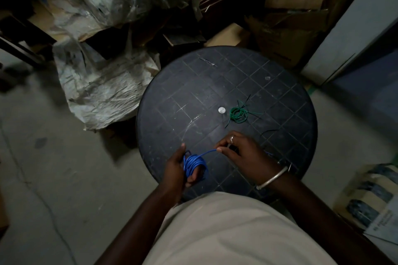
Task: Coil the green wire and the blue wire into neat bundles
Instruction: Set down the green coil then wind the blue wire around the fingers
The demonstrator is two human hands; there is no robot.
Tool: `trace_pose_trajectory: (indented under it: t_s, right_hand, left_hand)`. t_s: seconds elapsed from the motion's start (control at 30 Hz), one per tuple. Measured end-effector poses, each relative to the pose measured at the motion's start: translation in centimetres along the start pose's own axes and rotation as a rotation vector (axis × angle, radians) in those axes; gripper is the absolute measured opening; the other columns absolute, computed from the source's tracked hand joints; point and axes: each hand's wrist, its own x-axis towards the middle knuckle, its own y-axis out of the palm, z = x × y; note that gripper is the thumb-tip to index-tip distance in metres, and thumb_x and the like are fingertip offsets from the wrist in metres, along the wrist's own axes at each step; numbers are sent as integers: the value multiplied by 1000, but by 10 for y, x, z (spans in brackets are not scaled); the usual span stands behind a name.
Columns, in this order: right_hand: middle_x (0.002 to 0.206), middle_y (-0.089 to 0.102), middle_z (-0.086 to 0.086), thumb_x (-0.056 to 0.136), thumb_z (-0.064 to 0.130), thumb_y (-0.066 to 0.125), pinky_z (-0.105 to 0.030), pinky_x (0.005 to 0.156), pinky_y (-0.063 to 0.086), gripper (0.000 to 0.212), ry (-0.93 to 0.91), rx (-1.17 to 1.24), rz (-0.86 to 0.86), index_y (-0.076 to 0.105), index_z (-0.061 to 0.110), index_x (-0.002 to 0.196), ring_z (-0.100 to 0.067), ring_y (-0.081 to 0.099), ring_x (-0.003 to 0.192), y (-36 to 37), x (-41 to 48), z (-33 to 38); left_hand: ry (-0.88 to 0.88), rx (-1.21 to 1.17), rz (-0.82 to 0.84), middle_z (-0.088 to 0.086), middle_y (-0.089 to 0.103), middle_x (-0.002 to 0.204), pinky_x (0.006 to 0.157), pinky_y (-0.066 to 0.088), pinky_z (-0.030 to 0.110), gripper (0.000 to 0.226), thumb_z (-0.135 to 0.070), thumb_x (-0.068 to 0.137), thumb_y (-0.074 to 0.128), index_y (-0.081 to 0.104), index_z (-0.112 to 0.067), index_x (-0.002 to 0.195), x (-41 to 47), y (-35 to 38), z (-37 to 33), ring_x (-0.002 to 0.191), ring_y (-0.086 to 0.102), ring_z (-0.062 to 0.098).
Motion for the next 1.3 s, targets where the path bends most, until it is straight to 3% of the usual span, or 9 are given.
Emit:
trace_pose_trajectory:
  t_s: [0.2, 0.37, 0.47, 0.57, 0.73, 0.83, 1.0, 1.17, 1.3]
  right_hand:
    - [89, 66, 9, 90, 16, 72, -11, 74, 47, 4, 6, 40, -26, 74, 18, 93, -6, 65, 83, 1, -1, 1]
    - [73, 70, 7, 91, 38, 69, -28, 66, 53, 17, 145, 7, -65, 67, 23, 84, -5, 64, 65, 5, -4, 0]
    - [81, 70, 9, 97, 31, 61, -30, 71, 52, 12, 74, -114, 72, 71, 25, 99, -5, 65, 72, 8, -8, 6]
    - [100, 69, -3, 97, 17, 60, -31, 83, 52, 22, -44, -169, 131, 72, 18, 115, -15, 67, 91, 14, -12, 8]
    - [94, 68, -6, 89, 14, 68, -31, 79, 54, 18, -145, -153, 103, 76, 11, 106, -15, 67, 85, 14, -9, 8]
    - [90, 72, -6, 81, 16, 78, -32, 75, 56, 16, -147, -146, 96, 78, 10, 97, -16, 69, 81, 13, -9, 11]
    - [85, 72, 0, 78, 9, 80, -21, 70, 53, 8, -195, -111, 94, 77, 12, 85, -7, 67, 75, 10, -11, 16]
    - [85, 72, 5, 78, 6, 82, -16, 71, 53, 12, -145, 48, 18, 77, 10, 88, -2, 68, 76, 11, -10, 29]
    - [85, 77, 4, 82, 7, 79, -17, 74, 54, 12, 17, 262, -44, 76, 13, 92, -6, 73, 79, 18, -8, 34]
  left_hand:
    - [-13, 127, -4, 6, 39, 34, 44, 19, 32, 70, -33, 99, 25, 50, -9, 38, -4, 0, -3, 29, 31, 16]
    - [-40, -558, 275, 0, 42, 51, 42, 36, 18, 54, -38, 101, 27, 47, -15, 57, -5, -1, -18, 42, 38, 10]
    - [115, -777, 101, 4, 61, 67, 61, 56, 22, 46, -33, 100, 39, 63, -9, 69, 4, 1, -24, 61, 63, 14]
    - [239, -735, -82, 16, 75, 91, 75, 61, 29, 53, -31, 101, 38, 76, -2, 77, 13, -4, -25, 87, 74, 25]
    - [339, -393, -127, 20, 68, 121, 103, 49, 37, 51, -28, 105, 29, 71, 0, 104, 20, -6, -12, 117, 63, 30]
    - [376, -6, -223, 16, 73, 113, 103, 47, 39, 48, -27, 106, 28, 68, 0, 110, 23, -6, -5, 113, 66, 28]
    - [406, 421, -311, 13, 77, 85, 82, 57, 31, 45, -24, 106, 37, 73, -2, 91, 24, -9, -3, 84, 74, 23]
    - [358, 462, -291, 23, 72, 76, 71, 55, 25, 47, -25, 106, 35, 72, 1, 92, 27, -19, -4, 69, 70, 21]
    - [232, 364, -181, -4, 71, 58, 59, 46, 11, 45, -18, 105, 36, 69, -9, 77, 26, -22, -6, 56, 63, -1]
